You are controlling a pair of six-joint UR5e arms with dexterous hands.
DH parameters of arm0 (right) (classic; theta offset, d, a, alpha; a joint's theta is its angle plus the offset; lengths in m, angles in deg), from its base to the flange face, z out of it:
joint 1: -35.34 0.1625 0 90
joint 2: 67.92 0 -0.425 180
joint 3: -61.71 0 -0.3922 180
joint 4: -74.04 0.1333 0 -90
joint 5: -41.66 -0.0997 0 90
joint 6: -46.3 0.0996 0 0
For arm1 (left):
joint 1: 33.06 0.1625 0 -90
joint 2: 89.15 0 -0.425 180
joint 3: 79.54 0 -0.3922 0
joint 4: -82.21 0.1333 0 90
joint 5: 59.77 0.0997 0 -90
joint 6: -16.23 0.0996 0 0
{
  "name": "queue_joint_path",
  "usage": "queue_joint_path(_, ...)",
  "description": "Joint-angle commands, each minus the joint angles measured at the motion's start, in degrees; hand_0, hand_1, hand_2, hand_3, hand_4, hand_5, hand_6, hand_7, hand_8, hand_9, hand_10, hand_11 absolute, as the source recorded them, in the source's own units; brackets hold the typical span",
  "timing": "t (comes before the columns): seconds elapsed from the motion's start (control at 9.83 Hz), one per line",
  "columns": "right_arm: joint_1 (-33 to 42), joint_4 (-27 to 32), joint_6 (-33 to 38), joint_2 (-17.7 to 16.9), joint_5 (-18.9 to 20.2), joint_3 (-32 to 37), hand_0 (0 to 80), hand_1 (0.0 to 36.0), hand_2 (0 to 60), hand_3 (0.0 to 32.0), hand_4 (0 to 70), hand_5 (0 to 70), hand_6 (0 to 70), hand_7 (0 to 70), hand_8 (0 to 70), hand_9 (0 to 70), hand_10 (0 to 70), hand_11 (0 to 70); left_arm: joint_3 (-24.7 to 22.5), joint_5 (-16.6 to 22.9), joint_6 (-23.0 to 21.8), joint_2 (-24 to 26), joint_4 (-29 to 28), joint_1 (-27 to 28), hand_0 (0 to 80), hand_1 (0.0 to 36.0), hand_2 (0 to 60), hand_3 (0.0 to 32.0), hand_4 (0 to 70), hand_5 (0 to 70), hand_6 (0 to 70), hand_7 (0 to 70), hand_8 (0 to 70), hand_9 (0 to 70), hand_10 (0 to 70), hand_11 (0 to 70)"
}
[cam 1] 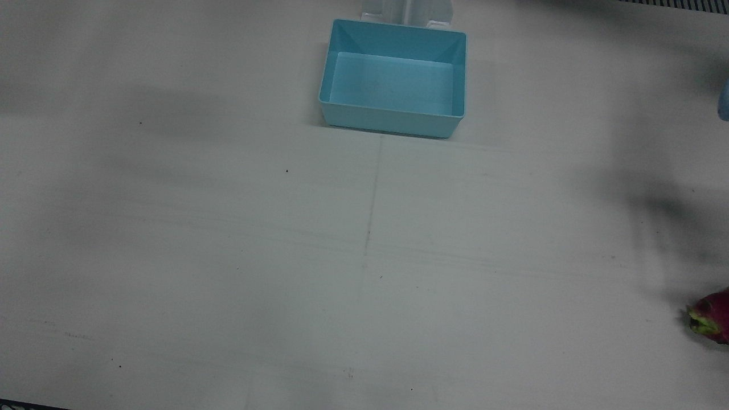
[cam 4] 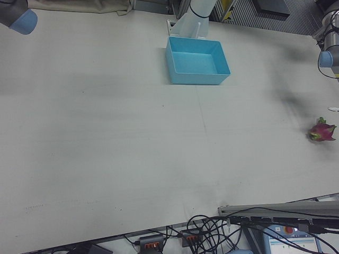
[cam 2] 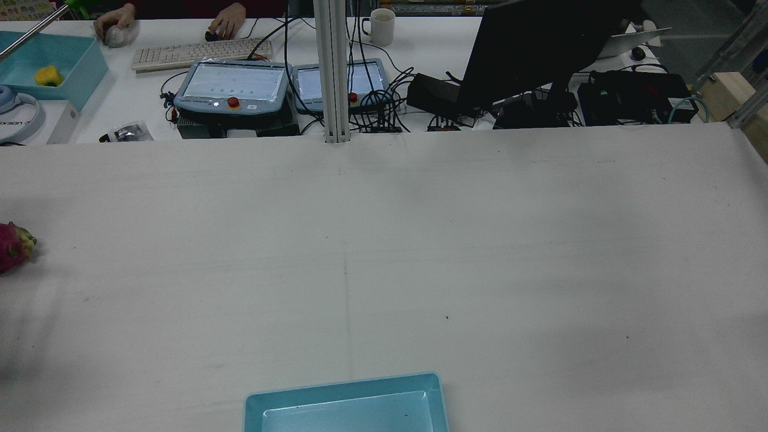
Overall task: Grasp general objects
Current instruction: 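Lower the left hand over the dragon fruit, fingers open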
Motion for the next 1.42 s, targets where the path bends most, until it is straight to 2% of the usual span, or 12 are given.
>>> queue_joint_path(0.0,0.0,0.0,-0.1,0.0,0.0,-0.1,0.0,0.0,0.0,0.0,0.0,0.0,0.0,0.0,0.0,0.0,0.0,0.0,3.1,-1.8,-0.1,-0.1,-2.2,0.8,51.8,20.0,0.0,31.4,0.0,4.3,0.0,10.1,0.4,0.6,0.0,0.0)
queue_joint_path(0.2,0.0,0.0,-0.1,0.0,0.0,-0.1,0.0,0.0,0.0,0.0,0.0,0.0,0.0,0.0,0.0,0.0,0.0,0.0,4.7,-1.9,0.0,-1.0,-4.2,0.8,50.7,18.8,0.0,28.6,0.0,3.6,0.0,10.0,0.5,0.6,0.0,0.0)
queue_joint_path(0.31,0.0,0.0,-0.1,0.0,0.0,-0.1,0.0,0.0,0.0,0.0,0.0,0.0,0.0,0.0,0.0,0.0,0.0,0.0,5.6,-1.9,-0.1,-1.1,-4.9,0.8,49.3,17.6,0.1,28.6,0.0,2.4,0.0,8.7,0.3,0.3,0.0,0.0)
queue_joint_path(0.51,0.0,0.0,-0.1,0.0,0.0,-0.1,0.0,0.0,0.0,0.0,0.0,0.0,0.0,0.0,0.0,0.0,0.0,0.0,6.1,-1.9,0.0,-1.1,-5.7,0.8,49.1,17.3,0.0,29.6,0.0,1.9,0.0,8.5,0.3,0.3,0.0,0.0)
queue_joint_path(0.71,-0.1,0.0,-0.1,0.0,0.0,-0.1,0.0,0.0,0.0,0.0,0.0,0.0,0.0,0.0,0.0,0.0,0.0,0.0,7.5,-2.1,0.0,-1.1,-7.3,1.0,49.3,17.2,0.0,28.6,0.0,1.9,0.0,8.3,0.2,0.2,0.0,0.0)
queue_joint_path(0.92,0.0,0.0,-0.1,0.0,0.0,-0.1,0.0,0.0,0.0,0.0,0.0,0.0,0.0,0.0,0.0,0.0,0.0,0.0,8.5,-2.1,0.0,-1.1,-8.3,1.0,49.6,17.9,0.4,28.6,0.0,3.1,0.0,9.4,0.1,0.4,0.0,0.0)
queue_joint_path(1.02,0.0,0.0,-0.1,0.0,0.0,-0.1,0.0,0.0,0.0,0.0,0.0,0.0,0.0,0.0,0.0,0.0,0.0,0.0,8.8,-2.1,0.1,-1.1,-8.7,1.0,49.7,18.2,1.4,27.2,0.0,3.4,0.0,9.3,0.2,0.4,0.0,0.0)
queue_joint_path(1.12,0.0,0.0,-0.1,0.0,0.0,-0.1,0.0,0.0,0.0,0.0,0.0,0.0,0.0,0.0,0.0,0.0,0.0,0.0,8.9,-2.1,0.2,-1.1,-9.2,1.0,49.9,19.1,4.3,27.4,0.0,2.6,0.0,9.1,0.0,0.4,0.0,0.0)
queue_joint_path(1.32,0.0,0.0,-0.1,0.0,0.0,-0.1,0.0,0.0,0.0,0.0,0.0,0.0,0.0,0.0,0.0,0.0,0.0,0.0,9.0,-2.1,0.4,-1.1,-9.6,1.0,51.5,21.3,6.0,26.2,0.0,0.8,0.0,8.4,0.0,0.2,0.0,0.0)
